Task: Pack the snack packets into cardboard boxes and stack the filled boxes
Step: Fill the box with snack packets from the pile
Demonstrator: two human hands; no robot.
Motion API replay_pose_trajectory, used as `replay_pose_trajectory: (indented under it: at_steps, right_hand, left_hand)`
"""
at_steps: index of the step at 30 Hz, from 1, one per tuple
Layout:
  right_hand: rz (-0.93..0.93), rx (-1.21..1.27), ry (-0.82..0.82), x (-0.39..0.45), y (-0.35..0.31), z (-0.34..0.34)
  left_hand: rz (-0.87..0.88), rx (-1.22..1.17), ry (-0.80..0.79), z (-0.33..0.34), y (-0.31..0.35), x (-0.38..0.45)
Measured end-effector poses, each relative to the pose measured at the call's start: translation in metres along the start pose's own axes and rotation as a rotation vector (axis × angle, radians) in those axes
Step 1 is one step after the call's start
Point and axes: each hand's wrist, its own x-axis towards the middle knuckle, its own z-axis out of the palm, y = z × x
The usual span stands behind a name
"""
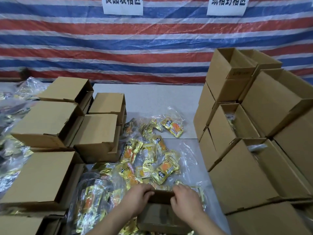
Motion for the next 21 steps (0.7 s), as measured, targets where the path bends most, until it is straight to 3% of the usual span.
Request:
replay_pose_trajectory:
  at_steps: [8,13,17,21]
  right_hand:
    - [0.031,0.081,0.025,0.001,0.000,-0.010]
    - [0.072,0.185,0.134,0.026,0.015,-0.035]
    - [0.163,0.252,0.157,0.058,0.041,-0.056]
    - [0.283,0.371,0.129,0.081,0.063,-0.062]
  left_hand:
    - [0.002,-0.042,-0.079,-0.011,-0.002,0.006]
    - [-0.013,-0.131,0.017,-0.034,0.022,0.047]
    - [0.038,0.089,0.091,-0.045,0.041,0.118]
    - [-0.014,0.315,-0.016,-0.028,0.051,0.178]
